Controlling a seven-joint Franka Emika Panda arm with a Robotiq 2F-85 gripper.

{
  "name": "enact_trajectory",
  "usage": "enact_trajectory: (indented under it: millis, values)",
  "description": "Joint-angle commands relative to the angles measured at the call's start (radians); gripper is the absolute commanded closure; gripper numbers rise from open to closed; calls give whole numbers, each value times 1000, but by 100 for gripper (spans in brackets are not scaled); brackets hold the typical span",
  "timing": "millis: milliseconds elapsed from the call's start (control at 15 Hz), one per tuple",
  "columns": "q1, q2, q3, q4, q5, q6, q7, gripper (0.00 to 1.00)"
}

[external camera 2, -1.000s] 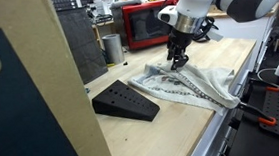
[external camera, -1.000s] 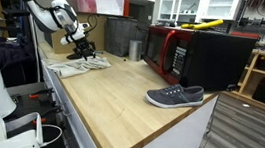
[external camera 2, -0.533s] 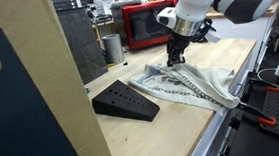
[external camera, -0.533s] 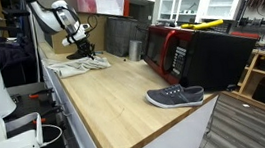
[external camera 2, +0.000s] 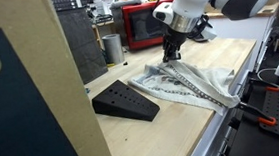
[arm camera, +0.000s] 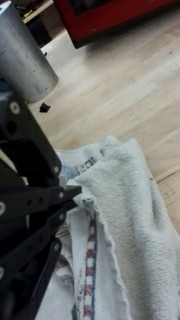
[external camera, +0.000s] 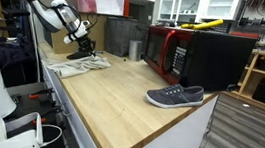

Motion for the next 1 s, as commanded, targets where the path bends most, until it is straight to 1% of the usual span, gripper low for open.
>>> enact_trajectory:
  millis: [0, 133, 333, 533, 733, 933]
  values:
    - [25, -18, 32, 40, 2, -32, 37, 99]
    - [40, 4, 46, 71, 45, -17, 24, 99]
    - [69, 42, 67, 106, 159, 20, -21, 99]
    - [99, 72, 90, 144, 240, 24, -34, 99]
    - [120, 99, 109, 193, 291, 11, -40, 99]
    - [134, 121, 119, 241, 312, -2, -44, 99]
